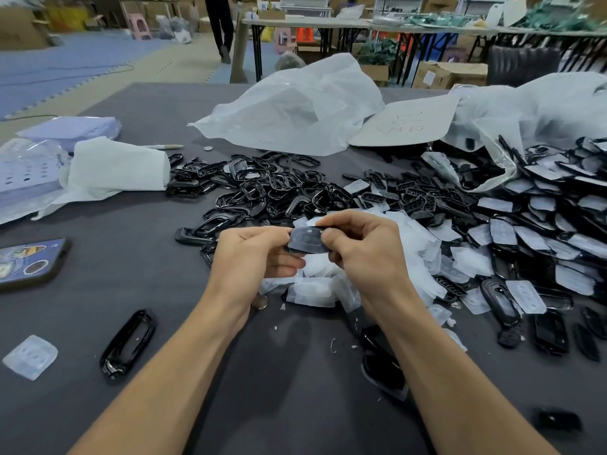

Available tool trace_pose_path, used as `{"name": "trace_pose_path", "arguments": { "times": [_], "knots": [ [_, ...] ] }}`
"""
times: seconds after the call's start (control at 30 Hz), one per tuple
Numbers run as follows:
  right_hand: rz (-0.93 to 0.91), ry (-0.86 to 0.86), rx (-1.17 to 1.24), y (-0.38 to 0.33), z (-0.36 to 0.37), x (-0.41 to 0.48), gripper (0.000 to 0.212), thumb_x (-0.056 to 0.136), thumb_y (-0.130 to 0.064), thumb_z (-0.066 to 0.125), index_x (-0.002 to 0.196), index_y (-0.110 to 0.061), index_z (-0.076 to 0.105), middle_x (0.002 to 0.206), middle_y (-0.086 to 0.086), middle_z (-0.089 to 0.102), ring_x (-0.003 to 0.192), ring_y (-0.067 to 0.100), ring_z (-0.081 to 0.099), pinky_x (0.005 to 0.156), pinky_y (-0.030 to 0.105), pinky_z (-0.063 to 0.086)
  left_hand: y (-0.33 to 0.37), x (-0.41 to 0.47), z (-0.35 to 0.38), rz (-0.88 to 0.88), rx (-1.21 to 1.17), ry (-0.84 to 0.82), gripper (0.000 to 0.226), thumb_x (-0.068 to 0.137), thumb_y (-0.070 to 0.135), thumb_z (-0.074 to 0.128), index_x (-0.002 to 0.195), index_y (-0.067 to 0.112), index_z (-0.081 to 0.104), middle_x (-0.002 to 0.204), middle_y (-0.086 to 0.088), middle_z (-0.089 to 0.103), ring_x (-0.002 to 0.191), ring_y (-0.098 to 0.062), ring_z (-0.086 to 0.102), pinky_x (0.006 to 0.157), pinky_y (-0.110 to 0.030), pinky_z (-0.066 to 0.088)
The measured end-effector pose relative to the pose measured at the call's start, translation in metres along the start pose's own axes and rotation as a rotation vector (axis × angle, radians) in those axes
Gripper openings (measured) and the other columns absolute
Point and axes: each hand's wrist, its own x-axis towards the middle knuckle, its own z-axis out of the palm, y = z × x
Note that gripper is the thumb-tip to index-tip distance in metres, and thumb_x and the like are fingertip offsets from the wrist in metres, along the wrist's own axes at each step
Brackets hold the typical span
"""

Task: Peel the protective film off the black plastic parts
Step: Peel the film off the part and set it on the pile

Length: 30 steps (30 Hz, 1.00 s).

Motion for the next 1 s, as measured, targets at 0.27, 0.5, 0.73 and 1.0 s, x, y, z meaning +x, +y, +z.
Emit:
{"name": "trace_pose_path", "arguments": {
  "times": [0.27, 0.5, 0.73, 1.0],
  "knots": [
    [0.009, -0.023, 0.016, -0.0004, 0.0009, -0.0045, 0.020, 0.084, -0.004, 0.070, 0.089, -0.021, 0.080, 0.070, -0.004, 0.072, 0.057, 0.009, 0.059, 0.055, 0.018, 0.046, -0.0015, -0.0020, 0.0008, 0.062, 0.059, -0.038, 0.032, 0.089, -0.003, 0.064, 0.085, 0.020, 0.085, 0.076, -0.010, 0.079, 0.063, -0.014, 0.072, 0.060, -0.021, 0.057],
    [-0.029, 0.035, -0.018, 0.0008, 0.0001, -0.0042, 0.017, 0.089, -0.005, 0.072, 0.088, -0.020, 0.079, 0.060, 0.001, 0.068, 0.051, 0.015, 0.058, 0.050, 0.022, 0.044, 0.0035, -0.0057, 0.0014, 0.026, -0.043, -0.104, 0.036, 0.087, -0.011, 0.056, 0.093, 0.011, 0.084, 0.082, -0.011, 0.079, 0.062, -0.015, 0.071, 0.060, -0.021, 0.057],
    [-0.040, 0.046, -0.038, -0.0016, -0.0001, -0.0040, 0.011, 0.091, -0.009, 0.075, 0.089, -0.020, 0.079, 0.061, -0.001, 0.069, 0.049, 0.015, 0.059, 0.050, 0.024, 0.046, 0.0038, -0.0048, -0.0010, -0.008, -0.060, -0.132, 0.040, 0.068, 0.009, 0.055, 0.094, 0.012, 0.084, 0.092, -0.018, 0.080, 0.072, -0.024, 0.077, 0.061, -0.027, 0.059],
    [-0.037, 0.043, -0.063, -0.0034, -0.0018, -0.0046, 0.013, 0.092, -0.010, 0.074, 0.090, -0.021, 0.079, 0.063, -0.002, 0.070, 0.050, 0.013, 0.060, 0.051, 0.022, 0.047, 0.0051, -0.0066, 0.0013, 0.015, -0.032, -0.120, 0.024, 0.078, 0.010, 0.066, 0.089, 0.019, 0.085, 0.085, -0.013, 0.080, 0.067, -0.017, 0.075, 0.059, -0.021, 0.057]
  ]
}}
